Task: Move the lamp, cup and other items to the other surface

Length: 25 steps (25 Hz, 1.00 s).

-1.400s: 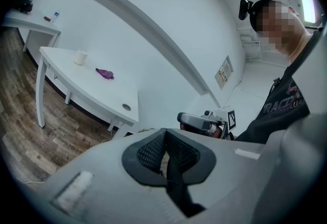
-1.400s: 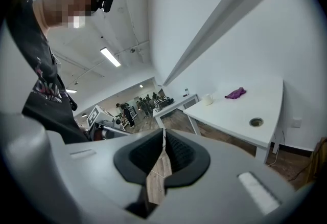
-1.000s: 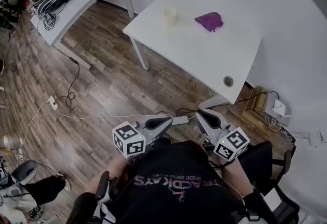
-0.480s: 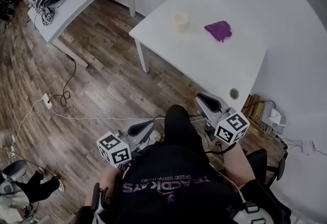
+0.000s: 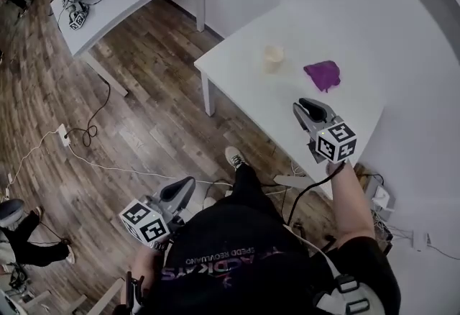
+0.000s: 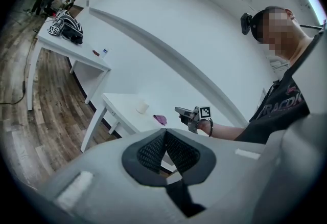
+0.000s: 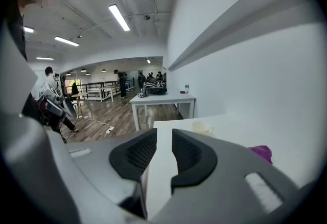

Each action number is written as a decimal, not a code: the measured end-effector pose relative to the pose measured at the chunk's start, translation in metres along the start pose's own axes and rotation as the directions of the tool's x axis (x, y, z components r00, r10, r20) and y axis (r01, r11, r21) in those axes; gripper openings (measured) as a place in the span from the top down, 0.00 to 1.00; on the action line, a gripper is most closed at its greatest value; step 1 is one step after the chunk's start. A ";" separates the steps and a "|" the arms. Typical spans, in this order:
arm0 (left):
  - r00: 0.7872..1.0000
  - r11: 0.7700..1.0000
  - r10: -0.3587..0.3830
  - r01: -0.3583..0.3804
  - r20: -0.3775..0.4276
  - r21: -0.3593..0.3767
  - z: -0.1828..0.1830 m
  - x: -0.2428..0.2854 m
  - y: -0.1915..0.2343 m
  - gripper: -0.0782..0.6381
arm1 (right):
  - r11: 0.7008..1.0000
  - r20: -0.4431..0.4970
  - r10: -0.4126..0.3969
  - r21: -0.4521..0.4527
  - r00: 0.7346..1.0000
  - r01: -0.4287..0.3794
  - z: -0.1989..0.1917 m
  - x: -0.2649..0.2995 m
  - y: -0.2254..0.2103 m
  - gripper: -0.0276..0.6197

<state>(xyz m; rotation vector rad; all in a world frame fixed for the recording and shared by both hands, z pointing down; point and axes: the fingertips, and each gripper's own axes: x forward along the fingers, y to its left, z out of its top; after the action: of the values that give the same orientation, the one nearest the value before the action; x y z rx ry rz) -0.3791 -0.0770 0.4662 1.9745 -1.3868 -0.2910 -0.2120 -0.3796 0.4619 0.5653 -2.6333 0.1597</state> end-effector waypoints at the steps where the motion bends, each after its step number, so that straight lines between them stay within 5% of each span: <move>1: 1.000 1.000 0.014 -0.014 0.004 -0.001 0.005 0.005 0.004 0.89 | 1.000 -0.024 0.000 -0.022 1.000 -0.001 0.002 0.013 -0.017 0.80; 8: 0.997 0.996 0.076 -0.076 -0.003 -0.055 0.024 0.066 0.030 0.89 | 0.978 -0.202 -0.006 -0.206 0.979 -0.037 0.002 0.097 -0.136 0.79; 16: 0.996 0.989 0.054 -0.063 -0.065 -0.131 0.020 0.128 0.050 0.89 | 0.849 -0.427 -0.046 -0.493 0.903 -0.190 -0.024 0.174 -0.197 0.82; 18: 0.996 0.985 0.054 -0.066 -0.078 -0.157 0.016 0.134 0.053 0.89 | 0.762 -0.484 -0.061 -0.587 0.873 -0.272 -0.035 0.186 -0.199 0.82; 22: 0.994 0.979 0.064 -0.080 -0.092 -0.186 0.010 0.140 0.058 0.89 | 0.448 -0.590 -0.112 -0.748 0.800 -0.489 -0.061 0.205 -0.198 0.82; 25: 0.992 0.974 0.069 -0.090 -0.104 -0.210 0.006 0.142 0.061 0.89 | 0.323 -0.627 -0.114 -0.757 0.771 -0.568 -0.065 0.221 -0.196 0.82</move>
<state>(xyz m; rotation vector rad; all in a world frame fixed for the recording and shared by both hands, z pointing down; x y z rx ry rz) -0.3706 -0.2174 0.5305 1.7301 -1.3122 -0.2912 -0.2863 -0.6251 0.6215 -0.3070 -1.6844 -0.9340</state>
